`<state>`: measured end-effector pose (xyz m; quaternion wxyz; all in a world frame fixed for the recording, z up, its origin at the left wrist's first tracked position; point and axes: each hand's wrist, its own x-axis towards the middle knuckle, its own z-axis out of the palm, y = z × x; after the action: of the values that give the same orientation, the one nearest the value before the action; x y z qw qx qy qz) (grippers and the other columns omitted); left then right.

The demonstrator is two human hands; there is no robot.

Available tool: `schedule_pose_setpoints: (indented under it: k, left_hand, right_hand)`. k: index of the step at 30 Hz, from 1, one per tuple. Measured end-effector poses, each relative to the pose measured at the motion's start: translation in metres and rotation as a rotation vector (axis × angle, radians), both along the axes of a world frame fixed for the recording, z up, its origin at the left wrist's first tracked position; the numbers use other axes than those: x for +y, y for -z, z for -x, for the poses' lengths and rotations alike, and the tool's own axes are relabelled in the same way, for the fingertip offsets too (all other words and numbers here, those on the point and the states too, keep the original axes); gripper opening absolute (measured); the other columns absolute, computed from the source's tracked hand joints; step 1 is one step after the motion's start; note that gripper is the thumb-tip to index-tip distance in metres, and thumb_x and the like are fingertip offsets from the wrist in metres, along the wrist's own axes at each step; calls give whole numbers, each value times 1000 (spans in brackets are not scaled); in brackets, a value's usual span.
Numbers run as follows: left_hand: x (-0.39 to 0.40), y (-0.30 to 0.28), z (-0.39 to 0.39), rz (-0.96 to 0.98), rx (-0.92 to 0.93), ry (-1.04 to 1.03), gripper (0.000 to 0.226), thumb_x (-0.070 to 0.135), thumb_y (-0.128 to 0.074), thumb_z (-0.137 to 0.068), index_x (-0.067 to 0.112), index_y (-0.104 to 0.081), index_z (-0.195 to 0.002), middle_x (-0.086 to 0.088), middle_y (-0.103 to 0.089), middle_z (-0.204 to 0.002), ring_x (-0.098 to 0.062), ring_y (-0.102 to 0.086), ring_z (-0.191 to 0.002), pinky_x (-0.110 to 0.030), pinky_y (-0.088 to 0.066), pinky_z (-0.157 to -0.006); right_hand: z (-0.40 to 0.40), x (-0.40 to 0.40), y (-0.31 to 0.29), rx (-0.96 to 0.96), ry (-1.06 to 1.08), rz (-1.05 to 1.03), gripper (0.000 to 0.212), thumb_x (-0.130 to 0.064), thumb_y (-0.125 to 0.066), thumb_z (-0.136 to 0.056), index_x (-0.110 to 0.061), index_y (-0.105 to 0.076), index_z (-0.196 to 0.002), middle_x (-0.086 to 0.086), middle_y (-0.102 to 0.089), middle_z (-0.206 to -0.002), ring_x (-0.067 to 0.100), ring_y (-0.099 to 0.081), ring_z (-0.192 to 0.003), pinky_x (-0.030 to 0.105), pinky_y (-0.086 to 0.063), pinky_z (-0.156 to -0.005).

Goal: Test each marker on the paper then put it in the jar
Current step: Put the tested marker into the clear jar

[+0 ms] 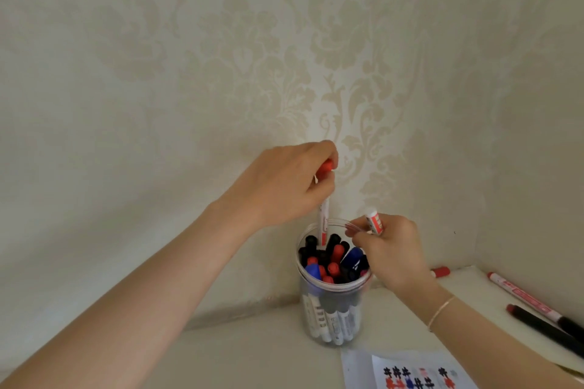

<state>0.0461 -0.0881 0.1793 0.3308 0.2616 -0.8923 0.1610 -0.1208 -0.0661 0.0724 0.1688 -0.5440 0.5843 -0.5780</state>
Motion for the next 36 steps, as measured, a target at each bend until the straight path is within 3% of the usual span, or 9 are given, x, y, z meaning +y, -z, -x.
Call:
schedule_pose_setpoints:
  k: [2,5,10,14,19,24,27,31,36]
  left_hand:
    - [3,6,1,119,0,144,16,23,-47,-90,13,-59,-95,9,-64,-81,-10,-61,-58,-35,-51,-52]
    - [8,15,1,247,11,315,15,15,-52,-90,6,-64,-91,5,-63,-74,-10,-60,-52,-31,-45,-40]
    - [12,33,-2,298,-59,397,18,16,-52,-92,4,-67,-91,2,-62,-71,-14,-57,-50,-32,-41,-38]
    - [18,37,-6,146,-45,381,17,21,-54,-92,7,-64,-93,4,-64,-75,-13,-62,-58,-32,-47,-45]
    - [19,34,-10,-175,-97,236,20,39,-54,-89,19,-58,-89,8,-68,-76,-7,-65,-66,-34,-53,-62]
    - [20,39,-2,-326,-444,-75,21,38,-60,-89,20,-63,-97,1,-69,-84,-16,-62,-78,-34,-49,-71]
    - [17,41,2,-296,-457,-129,19,39,-60,-88,22,-65,-97,4,-66,-83,-14,-59,-77,-29,-45,-65]
    - [15,45,7,-354,-332,-111,18,33,-55,-93,20,-59,-104,2,-66,-94,-16,-60,-84,-31,-48,-73]
    - [5,54,18,-291,-433,-221,20,32,-53,-94,19,-68,-98,2,-65,-82,-15,-57,-77,-26,-39,-63]
  right_hand:
    - [-1,8,6,55,-25,123,21,-7,-56,-72,12,-63,-68,21,-55,-55,25,-41,-49,33,-38,-47]
    - [-5,20,11,195,-74,301,14,-4,-49,-65,7,-55,-60,14,-51,-54,27,-43,-51,42,-37,-49]
    - [-7,25,12,180,-128,337,7,-5,-52,-63,-2,-58,-63,3,-52,-55,17,-43,-51,32,-37,-49]
    - [-9,27,13,58,-167,287,7,-8,-55,-63,-13,-59,-64,-5,-48,-50,7,-37,-46,16,-31,-47]
    - [-7,25,13,34,-174,249,29,7,-62,-74,-21,-62,-65,-10,-47,-45,7,-40,-44,13,-32,-48]
    - [-11,23,13,41,-173,239,33,11,-61,-74,-22,-63,-67,-10,-60,-58,6,-51,-51,12,-39,-52]
    - [-13,19,10,8,-149,197,24,6,-61,-76,-15,-66,-68,-7,-60,-57,6,-50,-52,17,-41,-53]
    - [-11,15,8,-42,-127,153,17,3,-59,-79,-8,-68,-72,7,-63,-63,9,-49,-53,24,-44,-54]
    - [-5,9,6,-76,-53,105,15,2,-58,-80,-5,-68,-72,-3,-54,-53,3,-45,-47,15,-38,-48]
